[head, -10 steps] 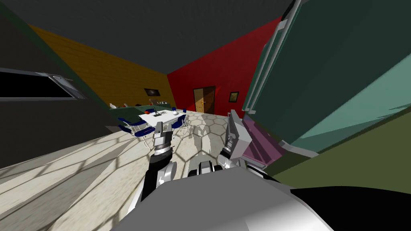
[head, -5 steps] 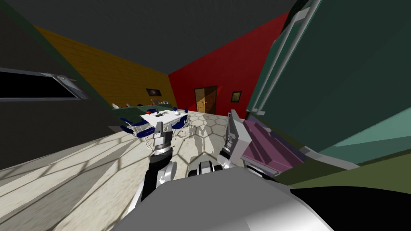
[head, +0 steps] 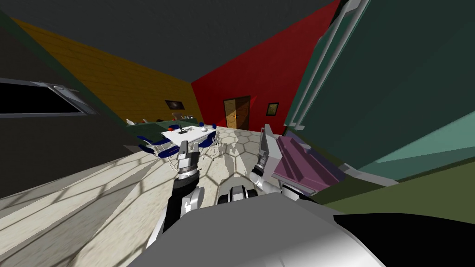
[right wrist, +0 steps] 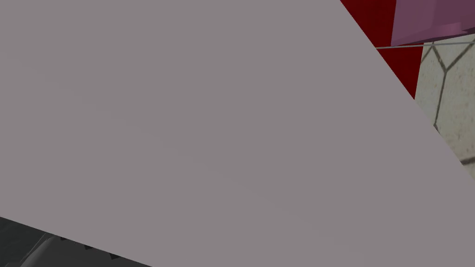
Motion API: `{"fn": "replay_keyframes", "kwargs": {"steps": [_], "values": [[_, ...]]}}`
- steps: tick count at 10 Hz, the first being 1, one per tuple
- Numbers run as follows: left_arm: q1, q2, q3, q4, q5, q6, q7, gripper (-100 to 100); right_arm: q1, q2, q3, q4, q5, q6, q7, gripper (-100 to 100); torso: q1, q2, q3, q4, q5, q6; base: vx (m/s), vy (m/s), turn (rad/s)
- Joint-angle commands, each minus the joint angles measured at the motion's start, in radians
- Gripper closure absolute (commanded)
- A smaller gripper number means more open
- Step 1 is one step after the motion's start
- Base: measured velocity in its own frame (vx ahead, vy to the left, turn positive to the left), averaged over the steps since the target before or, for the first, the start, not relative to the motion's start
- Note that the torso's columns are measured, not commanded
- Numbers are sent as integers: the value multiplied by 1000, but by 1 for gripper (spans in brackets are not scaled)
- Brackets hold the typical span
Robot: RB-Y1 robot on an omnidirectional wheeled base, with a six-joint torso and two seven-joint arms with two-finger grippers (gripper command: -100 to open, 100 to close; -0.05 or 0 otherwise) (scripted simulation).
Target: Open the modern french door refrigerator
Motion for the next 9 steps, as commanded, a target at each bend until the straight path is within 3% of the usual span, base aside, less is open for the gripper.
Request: {"fn": "replay_keyframes", "kwargs": {"steps": [1, 3, 4, 5, 9], "values": [[0, 0, 0, 0, 0, 0, 0, 0, -58, -7, -19, 4, -16, -43, 37, -100, 1, -2, -1, -1, 0, -1, -88, 5, -16], [0, 0, 0, 0, 0, 0, 0, 0, -93, -13, -30, -4, -25, -69, 67, -100, 2, -3, -2, 0, 0, -1, -86, 15, -26], [0, 0, 0, 0, 0, 0, 0, 0, -77, -8, -26, 3, -24, -60, 55, -100, 3, -1, -1, 3, 3, -1, -34, 2, -3], [0, 0, 0, 0, 0, 0, 0, 0, -78, -9, -27, 3, -25, -65, 59, 0, 3, -1, 0, 2, 2, -1, 0, 0, 0], [0, 0, 0, 0, 0, 0, 0, 0, -75, -9, -27, 4, -27, -68, 59, 0, 1, -1, 0, 1, 1, -1, 0, 0, 0]]}}
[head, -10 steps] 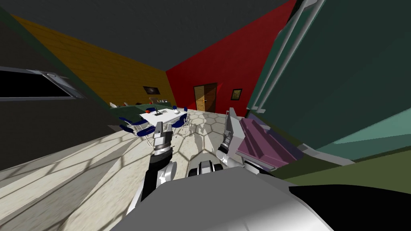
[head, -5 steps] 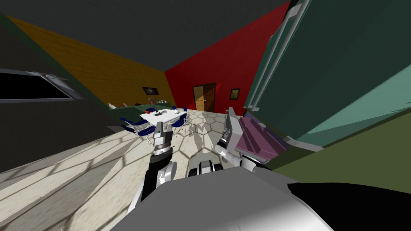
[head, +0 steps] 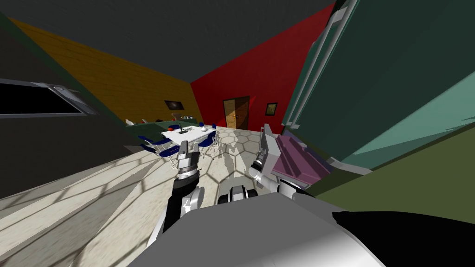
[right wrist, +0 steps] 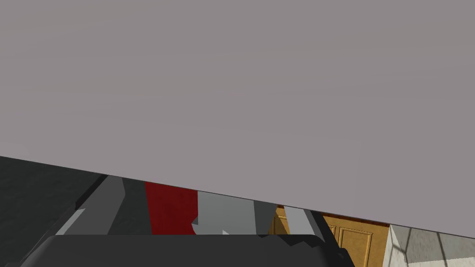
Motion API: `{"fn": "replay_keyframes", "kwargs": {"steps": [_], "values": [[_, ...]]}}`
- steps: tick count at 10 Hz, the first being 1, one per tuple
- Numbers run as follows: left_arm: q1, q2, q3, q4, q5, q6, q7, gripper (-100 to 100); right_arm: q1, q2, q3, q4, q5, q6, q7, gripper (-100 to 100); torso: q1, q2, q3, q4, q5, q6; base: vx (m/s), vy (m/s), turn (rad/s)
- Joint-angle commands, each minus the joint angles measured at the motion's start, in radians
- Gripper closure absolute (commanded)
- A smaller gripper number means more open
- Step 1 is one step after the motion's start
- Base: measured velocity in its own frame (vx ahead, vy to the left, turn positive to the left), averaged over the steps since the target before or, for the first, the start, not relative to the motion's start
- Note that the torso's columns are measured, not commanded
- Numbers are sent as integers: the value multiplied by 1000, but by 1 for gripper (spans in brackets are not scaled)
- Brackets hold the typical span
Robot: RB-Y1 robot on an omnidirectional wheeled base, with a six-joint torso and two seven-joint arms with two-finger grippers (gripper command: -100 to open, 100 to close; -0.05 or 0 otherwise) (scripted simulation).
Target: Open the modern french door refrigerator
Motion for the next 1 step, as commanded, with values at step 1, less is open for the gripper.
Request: {"fn": "replay_keyframes", "kwargs": {"steps": [1], "values": [[0, 0, 0, 0, 0, 0, 0, 0, 0, 0, 0, 0, 0, 0, 0, 0, 0, 0, 0, 0, 0, 0, 0, 0, 0]]}}
